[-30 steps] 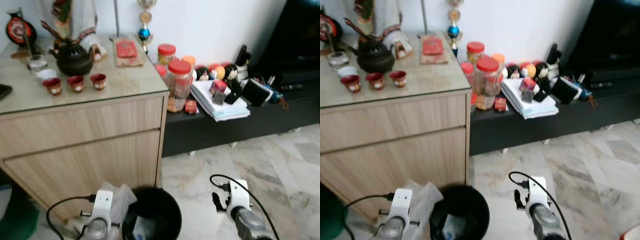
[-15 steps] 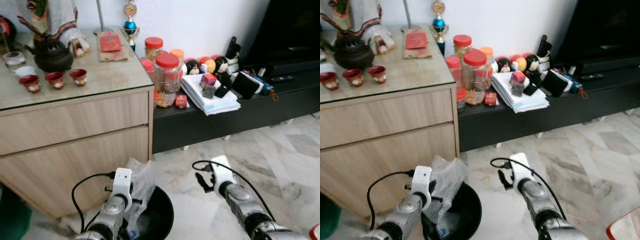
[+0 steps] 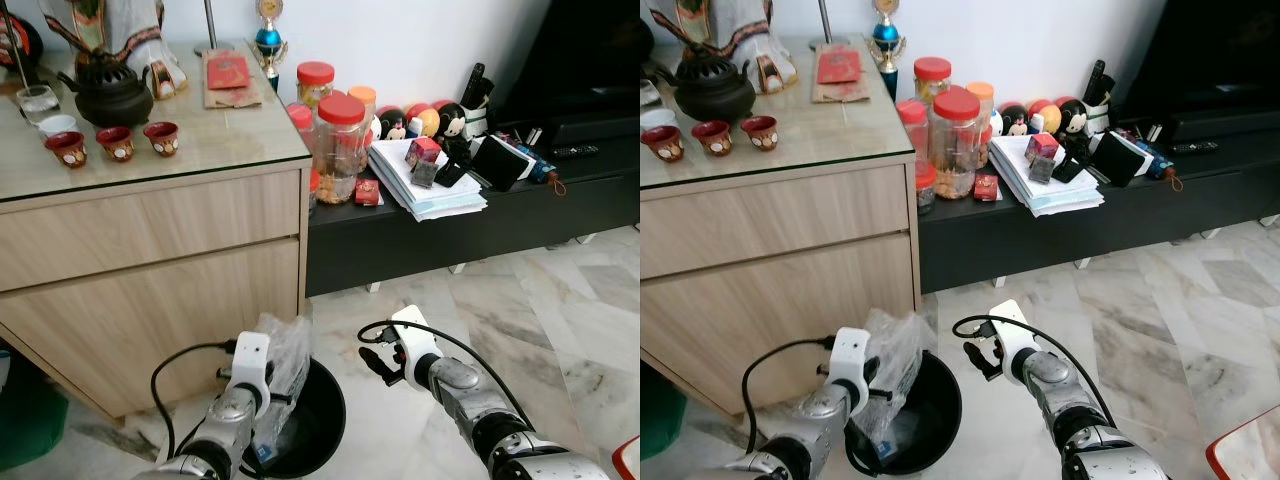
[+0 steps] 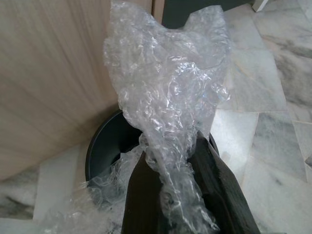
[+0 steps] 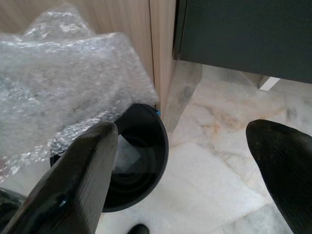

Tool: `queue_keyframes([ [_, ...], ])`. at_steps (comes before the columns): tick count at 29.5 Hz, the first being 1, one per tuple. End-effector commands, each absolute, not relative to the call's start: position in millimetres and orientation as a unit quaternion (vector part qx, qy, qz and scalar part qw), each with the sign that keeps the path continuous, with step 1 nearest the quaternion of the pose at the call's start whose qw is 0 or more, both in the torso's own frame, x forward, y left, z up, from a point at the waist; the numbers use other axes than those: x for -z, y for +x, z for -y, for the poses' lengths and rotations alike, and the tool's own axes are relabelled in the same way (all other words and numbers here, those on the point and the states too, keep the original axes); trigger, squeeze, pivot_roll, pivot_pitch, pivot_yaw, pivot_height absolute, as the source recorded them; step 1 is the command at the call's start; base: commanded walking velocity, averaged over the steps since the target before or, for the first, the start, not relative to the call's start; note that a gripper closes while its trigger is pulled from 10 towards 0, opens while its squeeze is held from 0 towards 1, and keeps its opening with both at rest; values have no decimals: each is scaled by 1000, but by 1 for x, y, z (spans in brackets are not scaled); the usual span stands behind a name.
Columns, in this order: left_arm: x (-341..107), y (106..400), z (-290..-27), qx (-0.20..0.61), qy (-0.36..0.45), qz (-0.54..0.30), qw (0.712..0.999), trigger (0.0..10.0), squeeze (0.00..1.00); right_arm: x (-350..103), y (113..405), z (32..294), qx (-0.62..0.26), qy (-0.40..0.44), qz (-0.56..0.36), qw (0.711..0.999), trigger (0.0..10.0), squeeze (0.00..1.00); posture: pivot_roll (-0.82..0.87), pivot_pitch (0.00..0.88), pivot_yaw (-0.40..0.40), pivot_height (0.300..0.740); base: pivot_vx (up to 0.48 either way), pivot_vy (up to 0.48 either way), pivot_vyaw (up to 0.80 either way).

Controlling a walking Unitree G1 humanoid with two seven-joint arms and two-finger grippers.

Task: Picking trash to rubbish bin

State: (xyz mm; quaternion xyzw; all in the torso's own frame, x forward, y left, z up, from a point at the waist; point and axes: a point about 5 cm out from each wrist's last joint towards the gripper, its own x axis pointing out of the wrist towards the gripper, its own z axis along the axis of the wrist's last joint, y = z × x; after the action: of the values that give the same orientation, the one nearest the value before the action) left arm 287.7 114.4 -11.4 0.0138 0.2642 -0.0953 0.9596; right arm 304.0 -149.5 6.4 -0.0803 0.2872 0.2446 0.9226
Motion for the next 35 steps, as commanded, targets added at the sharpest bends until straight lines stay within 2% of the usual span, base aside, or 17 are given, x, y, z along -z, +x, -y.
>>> queue_keyframes([
  [1,10,290,-113,103,27,-260,960,10000,0,-16,311,148,-255,-92,-267,925,10000,0,-53,109,-111,740,0,0,0],
  [4,8,292,-115,100,35,-256,961,10000,0,-15,310,148,-263,-94,-266,923,10000,0,-63,123,-121,740,0,0,0],
  [5,8,292,-116,98,37,-255,961,10000,271,-15,309,148,-268,-93,-263,922,10000,0,-64,128,-126,740,0,0,0],
  [6,8,292,-116,97,38,-255,961,10000,965,-15,309,148,-270,-93,-261,922,10000,0,-66,131,-128,740,0,0,0],
  [7,9,291,-118,92,38,-258,961,10000,1000,-15,308,149,-272,-94,-261,922,10000,0,-69,136,-131,740,0,0,0],
  [18,15,284,-120,96,34,-265,959,10000,1000,-12,305,150,-277,-92,-265,919,10000,0,-77,149,-137,740,0,0,0],
  [35,17,282,-122,99,35,-270,957,10000,1000,-9,302,153,-271,-91,-272,919,10000,0,-78,124,-134,740,0,0,0],
])
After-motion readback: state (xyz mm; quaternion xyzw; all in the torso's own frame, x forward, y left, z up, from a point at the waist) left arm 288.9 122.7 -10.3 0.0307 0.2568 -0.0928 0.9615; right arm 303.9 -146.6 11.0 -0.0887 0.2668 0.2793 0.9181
